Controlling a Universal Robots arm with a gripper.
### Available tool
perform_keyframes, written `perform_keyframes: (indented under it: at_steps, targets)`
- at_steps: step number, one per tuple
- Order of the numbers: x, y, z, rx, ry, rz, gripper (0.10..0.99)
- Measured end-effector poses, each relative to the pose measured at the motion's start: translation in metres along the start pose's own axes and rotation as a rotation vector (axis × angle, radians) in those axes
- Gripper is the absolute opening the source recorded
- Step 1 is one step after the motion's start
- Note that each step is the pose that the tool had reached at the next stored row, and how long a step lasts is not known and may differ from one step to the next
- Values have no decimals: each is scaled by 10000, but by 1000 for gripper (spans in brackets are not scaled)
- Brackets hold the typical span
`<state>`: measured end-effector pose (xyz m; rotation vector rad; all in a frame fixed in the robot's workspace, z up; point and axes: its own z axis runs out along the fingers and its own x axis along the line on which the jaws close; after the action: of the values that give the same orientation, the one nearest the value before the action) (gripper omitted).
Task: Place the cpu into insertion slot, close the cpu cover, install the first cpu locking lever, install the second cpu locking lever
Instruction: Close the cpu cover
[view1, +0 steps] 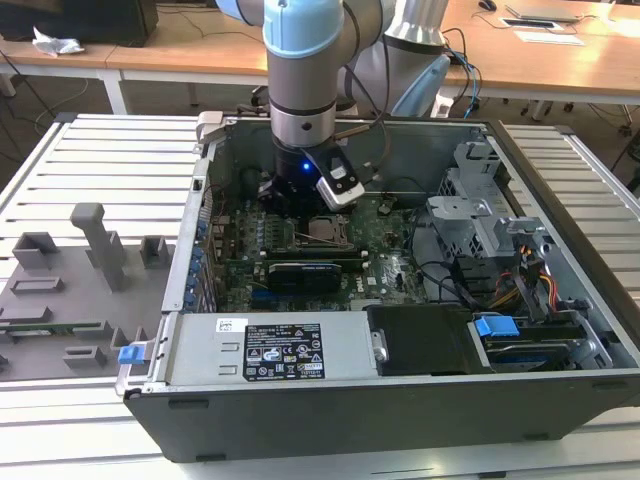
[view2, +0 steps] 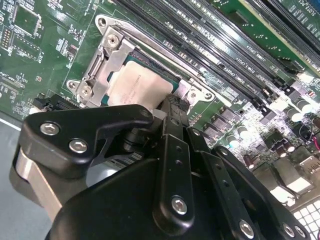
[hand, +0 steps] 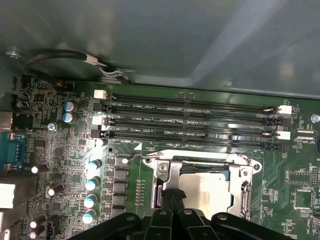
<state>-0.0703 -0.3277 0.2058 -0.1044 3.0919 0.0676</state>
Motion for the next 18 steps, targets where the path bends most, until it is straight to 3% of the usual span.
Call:
perform_keyframes:
  at_steps: [6, 9, 14, 18]
  targets:
    - [-2, 2, -36, -5, 4, -92, 106]
    - [3, 2, -32, -23, 18, -421, 106]
    - [25, 3, -19, -203, 13, -689, 106]
    - [26, 2, 6, -210, 16, -706, 106]
